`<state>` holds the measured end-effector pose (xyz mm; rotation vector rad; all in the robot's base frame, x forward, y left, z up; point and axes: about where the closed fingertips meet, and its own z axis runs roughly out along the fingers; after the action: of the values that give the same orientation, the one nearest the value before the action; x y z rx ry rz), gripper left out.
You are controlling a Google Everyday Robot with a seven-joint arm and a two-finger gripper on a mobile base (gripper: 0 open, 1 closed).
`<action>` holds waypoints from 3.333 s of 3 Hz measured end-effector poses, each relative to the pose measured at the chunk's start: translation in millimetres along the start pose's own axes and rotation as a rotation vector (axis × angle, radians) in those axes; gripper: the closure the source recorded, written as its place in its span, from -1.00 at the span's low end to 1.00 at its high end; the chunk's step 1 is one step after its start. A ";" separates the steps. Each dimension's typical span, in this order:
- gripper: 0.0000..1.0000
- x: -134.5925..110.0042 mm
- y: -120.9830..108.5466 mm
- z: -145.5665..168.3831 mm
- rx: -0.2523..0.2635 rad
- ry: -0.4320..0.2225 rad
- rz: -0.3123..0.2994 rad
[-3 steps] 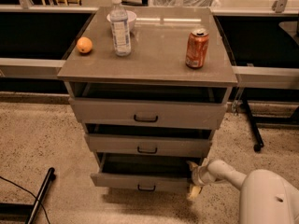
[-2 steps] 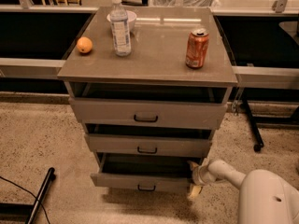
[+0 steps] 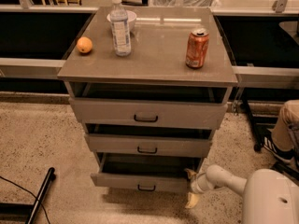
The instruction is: Open bottom drawer
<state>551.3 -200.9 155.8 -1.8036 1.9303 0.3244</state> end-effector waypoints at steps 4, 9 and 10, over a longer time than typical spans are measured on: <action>-0.62 -28.8 55.7 -14.1 -0.056 0.078 -0.119; 0.02 -32.8 69.2 -22.1 -0.094 0.109 -0.130; -0.28 -32.9 69.5 -22.4 -0.098 0.112 -0.131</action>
Offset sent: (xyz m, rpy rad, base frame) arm -0.0510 0.0324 0.0303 -0.0657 -0.0203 0.1445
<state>479.6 -175.7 181.0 -2.0405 1.8879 0.2842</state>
